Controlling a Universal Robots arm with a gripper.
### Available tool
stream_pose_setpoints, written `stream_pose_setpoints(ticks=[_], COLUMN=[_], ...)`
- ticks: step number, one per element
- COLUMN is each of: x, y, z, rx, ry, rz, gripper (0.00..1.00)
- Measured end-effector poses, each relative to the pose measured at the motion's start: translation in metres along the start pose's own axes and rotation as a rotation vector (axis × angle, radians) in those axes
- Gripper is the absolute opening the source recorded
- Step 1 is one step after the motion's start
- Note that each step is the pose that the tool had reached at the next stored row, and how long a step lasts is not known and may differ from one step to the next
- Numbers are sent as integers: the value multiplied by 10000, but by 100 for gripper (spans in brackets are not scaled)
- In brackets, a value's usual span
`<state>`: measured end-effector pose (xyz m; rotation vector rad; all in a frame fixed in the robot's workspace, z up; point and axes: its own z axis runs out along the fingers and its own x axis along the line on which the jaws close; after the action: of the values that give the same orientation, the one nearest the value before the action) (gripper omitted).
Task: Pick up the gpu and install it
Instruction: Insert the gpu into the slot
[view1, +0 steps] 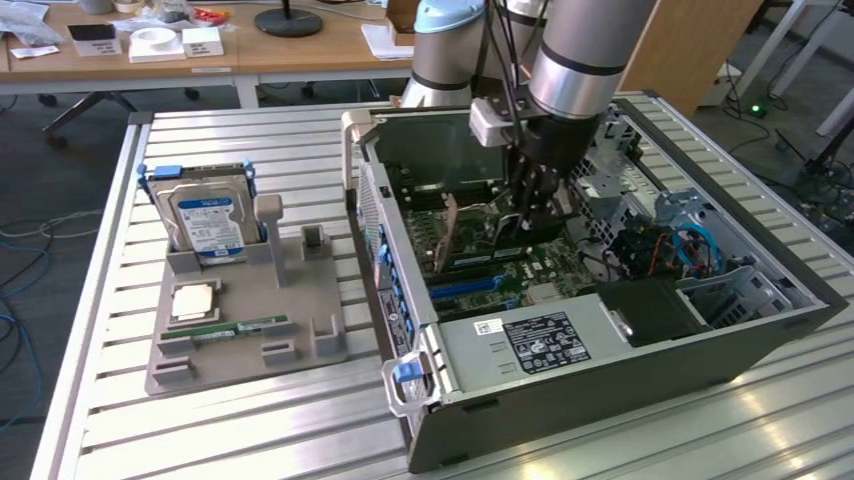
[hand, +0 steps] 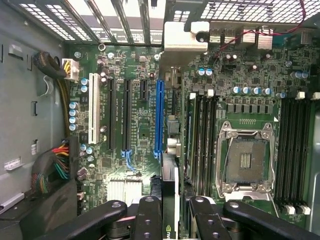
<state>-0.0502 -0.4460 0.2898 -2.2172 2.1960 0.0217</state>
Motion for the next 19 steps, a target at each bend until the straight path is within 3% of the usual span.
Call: stream_pose_setpoints(ticks=[19], x=[1], y=[94], z=[64], rx=[21], ry=[-3], rz=[-37], gripper=[26])
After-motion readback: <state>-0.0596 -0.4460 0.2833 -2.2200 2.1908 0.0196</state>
